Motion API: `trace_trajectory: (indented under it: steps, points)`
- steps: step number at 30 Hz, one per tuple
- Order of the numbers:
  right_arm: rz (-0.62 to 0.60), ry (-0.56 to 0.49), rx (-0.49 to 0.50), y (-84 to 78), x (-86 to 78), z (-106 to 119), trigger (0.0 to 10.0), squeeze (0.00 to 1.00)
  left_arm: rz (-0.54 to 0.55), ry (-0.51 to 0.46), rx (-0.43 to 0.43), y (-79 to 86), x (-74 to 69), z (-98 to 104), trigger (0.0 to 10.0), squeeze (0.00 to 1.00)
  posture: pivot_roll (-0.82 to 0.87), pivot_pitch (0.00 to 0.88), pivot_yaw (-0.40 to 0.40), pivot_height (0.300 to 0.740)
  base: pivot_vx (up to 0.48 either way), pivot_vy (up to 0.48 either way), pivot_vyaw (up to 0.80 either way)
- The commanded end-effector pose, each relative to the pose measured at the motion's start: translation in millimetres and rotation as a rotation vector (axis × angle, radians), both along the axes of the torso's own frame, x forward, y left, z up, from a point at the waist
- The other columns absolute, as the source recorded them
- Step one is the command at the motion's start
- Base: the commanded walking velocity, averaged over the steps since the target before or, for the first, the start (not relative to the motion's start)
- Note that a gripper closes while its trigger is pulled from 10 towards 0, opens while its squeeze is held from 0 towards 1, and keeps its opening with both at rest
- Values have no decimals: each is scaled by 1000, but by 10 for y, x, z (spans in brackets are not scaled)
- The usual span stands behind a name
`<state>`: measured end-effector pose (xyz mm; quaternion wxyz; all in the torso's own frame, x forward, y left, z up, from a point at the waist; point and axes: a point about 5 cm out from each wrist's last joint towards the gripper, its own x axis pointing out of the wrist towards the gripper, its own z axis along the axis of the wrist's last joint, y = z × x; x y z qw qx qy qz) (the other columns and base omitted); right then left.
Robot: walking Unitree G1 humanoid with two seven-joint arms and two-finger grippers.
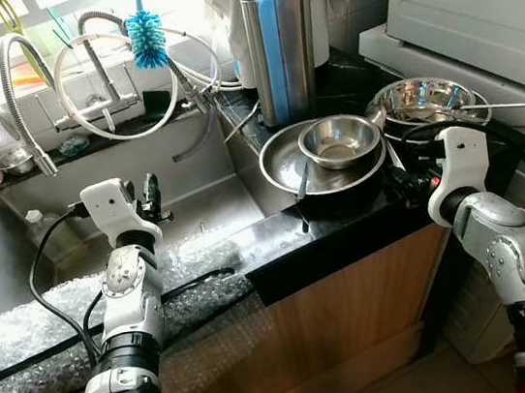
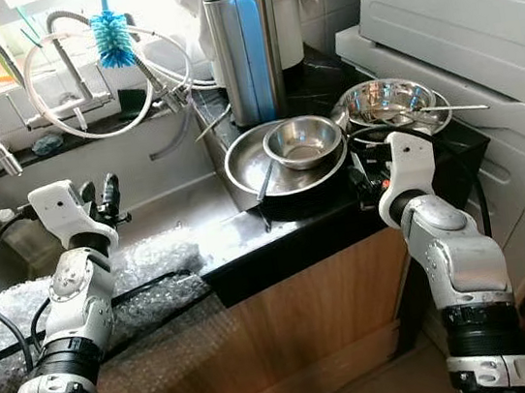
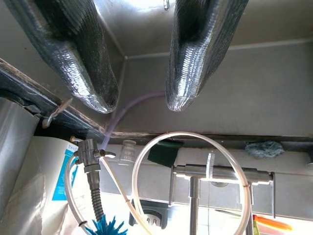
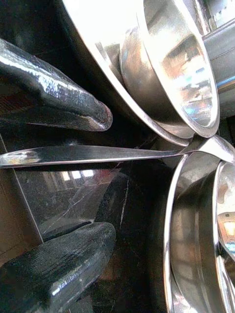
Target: Kitchen organization
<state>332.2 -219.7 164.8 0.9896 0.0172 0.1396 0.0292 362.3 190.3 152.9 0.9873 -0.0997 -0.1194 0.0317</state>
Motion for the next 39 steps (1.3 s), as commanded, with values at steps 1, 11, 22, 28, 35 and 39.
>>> trace_trajectory:
  steps: [1, 11, 22, 28, 35, 39]
  points:
    - [33, 0, -9, 62, 42, 13, 10000, 0, 5, 3, 8, 23, 28, 35, 10000, 0, -120, 0, 119, 740, 0, 0, 0]
    - [42, 6, -2, 46, 54, -7, 10000, 0, 4, 11, 9, 26, 29, 24, 10000, 0, -118, 0, 119, 740, 0, 0, 0]
    - [65, -10, 7, 82, 73, -2, 0, 0, 7, 26, 2, 16, 28, -3, 10000, 0, -115, 0, 116, 740, 0, 0, 0]
    - [62, -14, 13, 102, 81, -5, 0, 0, 6, 23, 3, 17, 30, 6, 10000, 0, -111, 0, 115, 740, 0, 0, 0]
    - [68, -14, 19, 130, 76, -19, 0, 0, 9, 26, 6, 30, 26, 1, 10000, 0, -110, 0, 117, 740, 0, 0, 0]
    - [69, -22, 21, 141, 78, -15, 0, 0, 6, 24, 10, 11, 31, 10, 10000, 0, -111, 0, 117, 740, 0, 0, 0]
